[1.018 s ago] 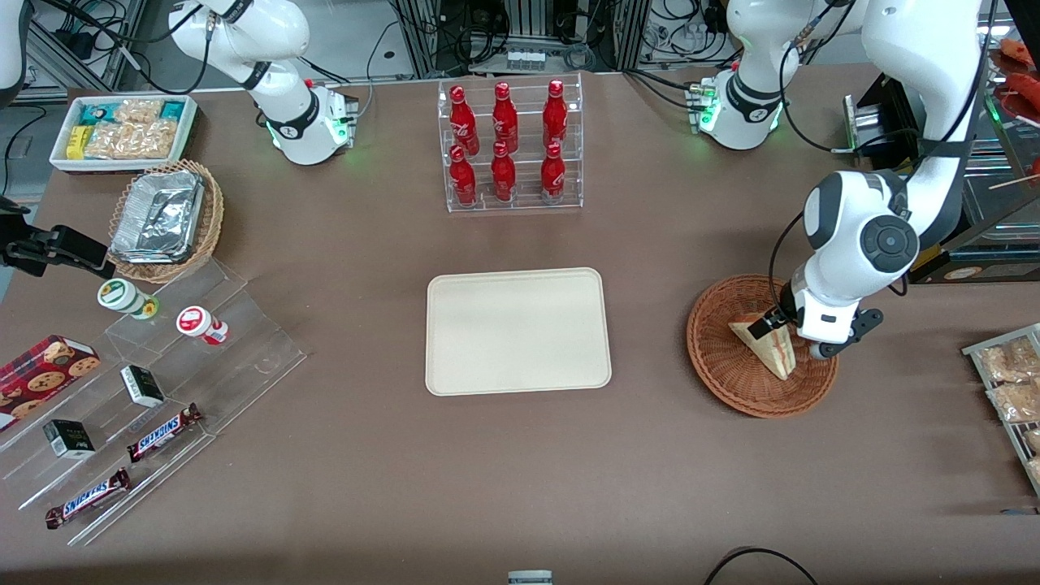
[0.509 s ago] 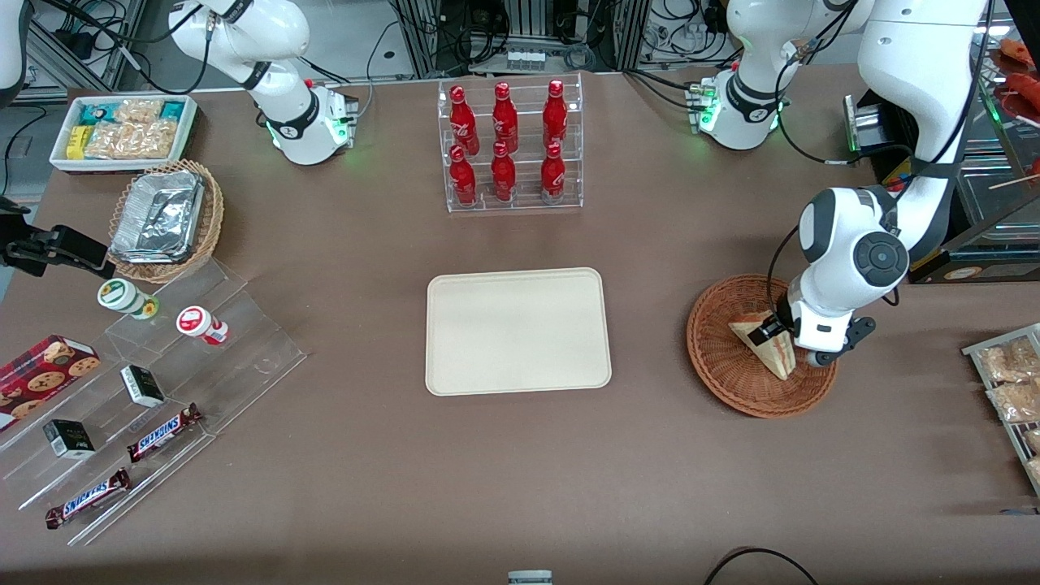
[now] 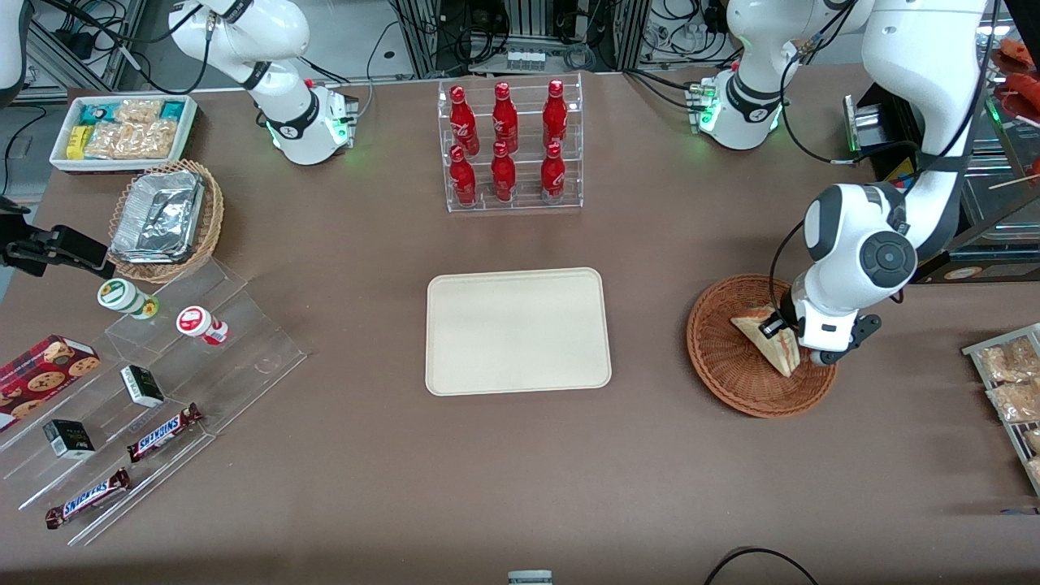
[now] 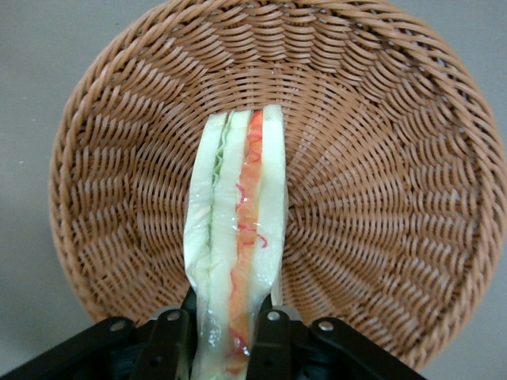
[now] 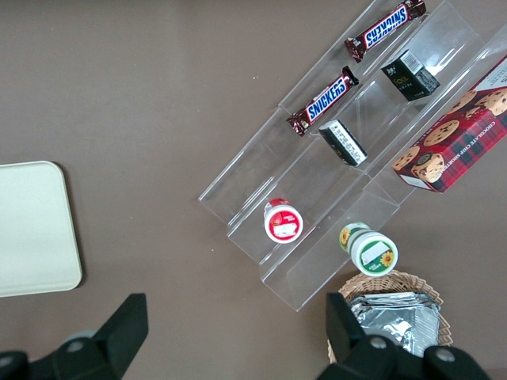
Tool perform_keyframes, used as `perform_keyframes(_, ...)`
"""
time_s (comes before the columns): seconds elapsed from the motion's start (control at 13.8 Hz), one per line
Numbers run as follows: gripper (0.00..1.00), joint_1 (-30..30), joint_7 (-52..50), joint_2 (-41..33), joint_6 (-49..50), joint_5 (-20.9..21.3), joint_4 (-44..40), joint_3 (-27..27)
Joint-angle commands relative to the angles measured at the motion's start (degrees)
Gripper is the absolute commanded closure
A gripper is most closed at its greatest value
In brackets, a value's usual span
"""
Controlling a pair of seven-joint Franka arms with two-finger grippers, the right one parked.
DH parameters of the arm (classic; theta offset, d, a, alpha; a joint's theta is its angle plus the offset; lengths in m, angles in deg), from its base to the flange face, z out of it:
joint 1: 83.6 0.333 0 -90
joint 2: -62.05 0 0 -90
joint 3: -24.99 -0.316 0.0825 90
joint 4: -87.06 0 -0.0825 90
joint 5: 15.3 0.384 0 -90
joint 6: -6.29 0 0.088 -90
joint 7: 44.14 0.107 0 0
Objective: Place sandwich from basket to tray
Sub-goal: 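Carry the held sandwich over to the cream tray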
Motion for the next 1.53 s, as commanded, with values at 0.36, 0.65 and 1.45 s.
perform_keyframes(0.36, 1.0, -12.0, 1.5, 4.0, 13.7, -0.3, -14.6, 1.4)
perform_keyframes(0.65, 1.0, -21.6, 1.5, 10.6, 15.2, -3.0, -22.4, 1.4)
perform_keyframes(1.45, 1.0, -40.5, -13.8, 32.6, 17.8, -1.6, -50.8, 0.7)
